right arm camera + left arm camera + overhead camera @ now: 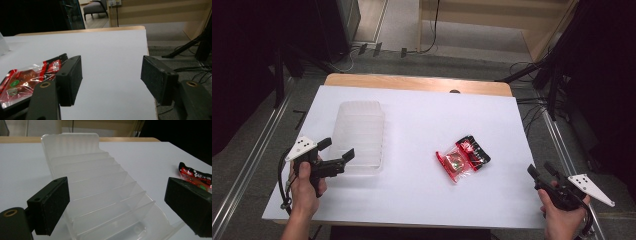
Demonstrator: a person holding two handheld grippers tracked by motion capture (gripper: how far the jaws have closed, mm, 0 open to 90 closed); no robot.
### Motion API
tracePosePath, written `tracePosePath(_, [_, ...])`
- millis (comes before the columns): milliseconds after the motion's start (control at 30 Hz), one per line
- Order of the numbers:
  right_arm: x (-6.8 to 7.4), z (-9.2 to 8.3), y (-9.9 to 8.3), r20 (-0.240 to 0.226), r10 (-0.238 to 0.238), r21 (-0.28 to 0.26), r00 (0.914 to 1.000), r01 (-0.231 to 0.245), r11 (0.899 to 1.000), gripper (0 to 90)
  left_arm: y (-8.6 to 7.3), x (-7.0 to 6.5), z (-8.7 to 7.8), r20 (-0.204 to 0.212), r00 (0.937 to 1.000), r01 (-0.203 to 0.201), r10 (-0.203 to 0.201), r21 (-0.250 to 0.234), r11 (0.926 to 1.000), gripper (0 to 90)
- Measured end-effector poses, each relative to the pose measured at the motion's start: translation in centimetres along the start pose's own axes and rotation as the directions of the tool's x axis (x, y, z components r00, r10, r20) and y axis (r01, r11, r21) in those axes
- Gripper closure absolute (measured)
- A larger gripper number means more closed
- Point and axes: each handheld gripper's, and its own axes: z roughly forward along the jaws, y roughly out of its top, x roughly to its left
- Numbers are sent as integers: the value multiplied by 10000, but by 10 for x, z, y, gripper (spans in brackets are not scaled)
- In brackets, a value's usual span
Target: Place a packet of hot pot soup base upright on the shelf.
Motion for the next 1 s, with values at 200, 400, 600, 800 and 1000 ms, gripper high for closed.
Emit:
tracePosePath(200, [7,3,2,-71,-192,42,9998,192,9998,354,1,-18,10,47,9997,-240,239,290,9993,59])
tracePosePath(400, [21,13,3,-51,-517,506,9987,519,9974,354,3,-37,18,35,9995,-315,314,279,9991,185])
tracePosePath(600, [27,19,6,-230,-550,631,9982,563,9964,341,4,-58,26,80,9988,-481,480,199,9986,441])
tracePosePath(800, [30,24,13,-399,-398,593,9984,421,9974,314,3,-82,36,308,9969,-731,730,0,9973,614])
tracePosePath(1000, [29,30,20,-683,-173,725,9975,223,9971,304,1,-97,46,760,9938,-821,807,160,9965,804])
